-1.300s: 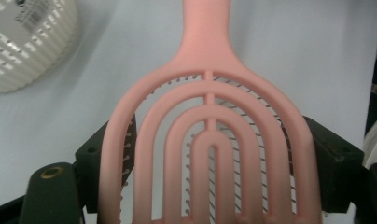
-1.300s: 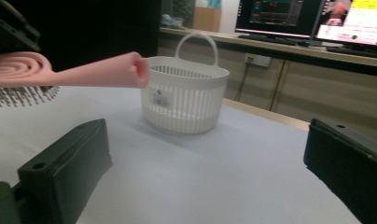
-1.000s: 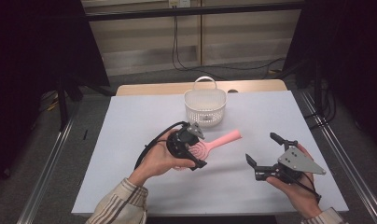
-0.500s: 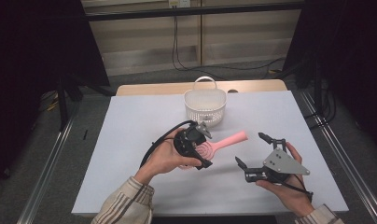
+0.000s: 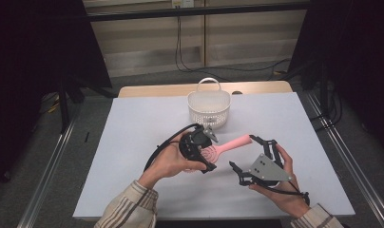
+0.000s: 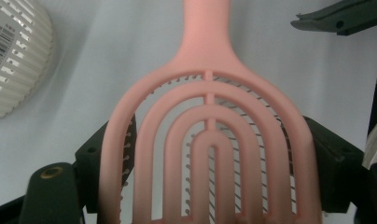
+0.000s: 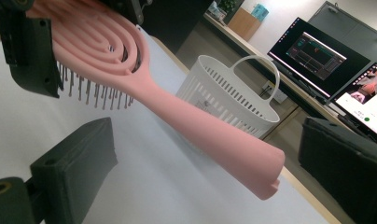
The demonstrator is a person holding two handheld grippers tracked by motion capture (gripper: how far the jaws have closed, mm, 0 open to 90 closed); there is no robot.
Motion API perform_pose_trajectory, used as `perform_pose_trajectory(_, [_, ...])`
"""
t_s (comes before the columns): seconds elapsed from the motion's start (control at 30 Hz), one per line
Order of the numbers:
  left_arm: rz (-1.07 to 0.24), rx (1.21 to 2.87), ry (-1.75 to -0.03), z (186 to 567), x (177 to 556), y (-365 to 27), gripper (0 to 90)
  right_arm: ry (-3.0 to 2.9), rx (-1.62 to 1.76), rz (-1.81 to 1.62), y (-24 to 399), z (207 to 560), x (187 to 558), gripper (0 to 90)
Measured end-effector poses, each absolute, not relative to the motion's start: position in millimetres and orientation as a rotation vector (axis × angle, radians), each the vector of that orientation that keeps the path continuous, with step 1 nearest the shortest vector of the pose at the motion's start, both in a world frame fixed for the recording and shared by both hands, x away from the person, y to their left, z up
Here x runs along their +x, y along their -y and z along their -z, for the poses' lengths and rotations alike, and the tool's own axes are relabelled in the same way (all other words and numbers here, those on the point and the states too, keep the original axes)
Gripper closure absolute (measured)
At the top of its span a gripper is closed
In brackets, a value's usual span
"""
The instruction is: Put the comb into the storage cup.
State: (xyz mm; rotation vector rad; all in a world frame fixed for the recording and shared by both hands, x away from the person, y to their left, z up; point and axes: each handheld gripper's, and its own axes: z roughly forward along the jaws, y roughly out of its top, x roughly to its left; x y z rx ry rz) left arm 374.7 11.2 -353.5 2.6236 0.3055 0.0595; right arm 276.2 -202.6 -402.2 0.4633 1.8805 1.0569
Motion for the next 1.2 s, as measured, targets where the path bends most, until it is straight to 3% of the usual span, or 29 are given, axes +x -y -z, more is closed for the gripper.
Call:
perform_pose_trajectory(0.5, [-0.043,2.64,-0.348,358,377,-11,20.9,-1.868,0.246,-0.83,186,408,276,11.0])
perform_pose_trajectory(1.2, [-0.014,2.648,-0.354,357,374,-9,20.9,-1.789,0.039,-0.61,161,421,279,27.7])
